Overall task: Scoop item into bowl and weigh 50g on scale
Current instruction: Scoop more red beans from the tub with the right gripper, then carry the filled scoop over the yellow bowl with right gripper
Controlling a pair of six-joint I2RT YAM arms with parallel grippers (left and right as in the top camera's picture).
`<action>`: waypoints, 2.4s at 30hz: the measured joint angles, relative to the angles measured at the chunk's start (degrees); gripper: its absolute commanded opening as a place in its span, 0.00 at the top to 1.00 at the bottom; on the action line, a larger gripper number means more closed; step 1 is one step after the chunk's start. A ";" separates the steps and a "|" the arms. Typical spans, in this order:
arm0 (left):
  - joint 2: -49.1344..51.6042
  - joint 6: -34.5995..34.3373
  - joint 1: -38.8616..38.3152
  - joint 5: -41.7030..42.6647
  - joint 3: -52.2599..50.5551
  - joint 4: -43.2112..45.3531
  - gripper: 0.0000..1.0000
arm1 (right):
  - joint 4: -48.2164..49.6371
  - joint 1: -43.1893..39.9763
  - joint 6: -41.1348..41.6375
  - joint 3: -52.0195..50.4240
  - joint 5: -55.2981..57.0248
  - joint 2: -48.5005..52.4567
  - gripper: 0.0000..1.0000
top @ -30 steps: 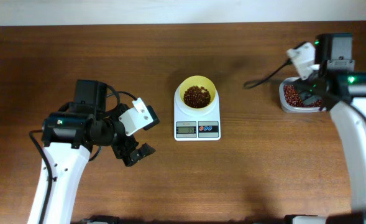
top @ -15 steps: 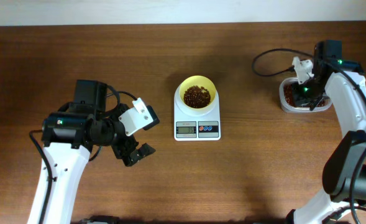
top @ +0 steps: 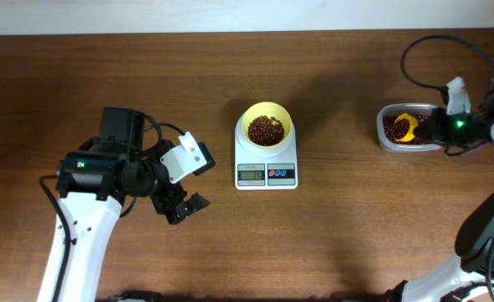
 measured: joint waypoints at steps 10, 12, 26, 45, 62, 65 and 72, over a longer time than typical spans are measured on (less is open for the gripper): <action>0.00 0.00 0.00 0.00 0.00 0.00 0.01 | -1.27 -3.45 0.90 0.00 -8.68 0.00 0.96; 0.00 0.00 0.00 0.00 0.00 0.00 0.01 | -1.29 -3.45 1.05 0.00 -9.42 0.00 0.96; 0.00 0.00 0.00 0.00 0.00 0.00 0.01 | -1.27 -3.45 1.29 0.00 -20.15 0.00 0.96; 0.00 0.00 0.00 0.00 0.00 0.00 0.01 | -0.52 12.50 1.36 0.00 -32.85 0.00 0.96; 0.00 0.00 0.00 0.00 0.00 0.00 0.01 | 9.53 31.80 -9.94 -0.02 -28.22 0.00 0.96; 0.00 0.00 0.00 0.00 0.00 0.00 0.01 | 12.07 34.29 -13.05 -0.02 -25.40 0.00 0.96; 0.00 0.00 0.00 0.00 0.00 0.00 0.01 | 17.35 35.47 -14.82 -0.04 -17.53 0.04 0.96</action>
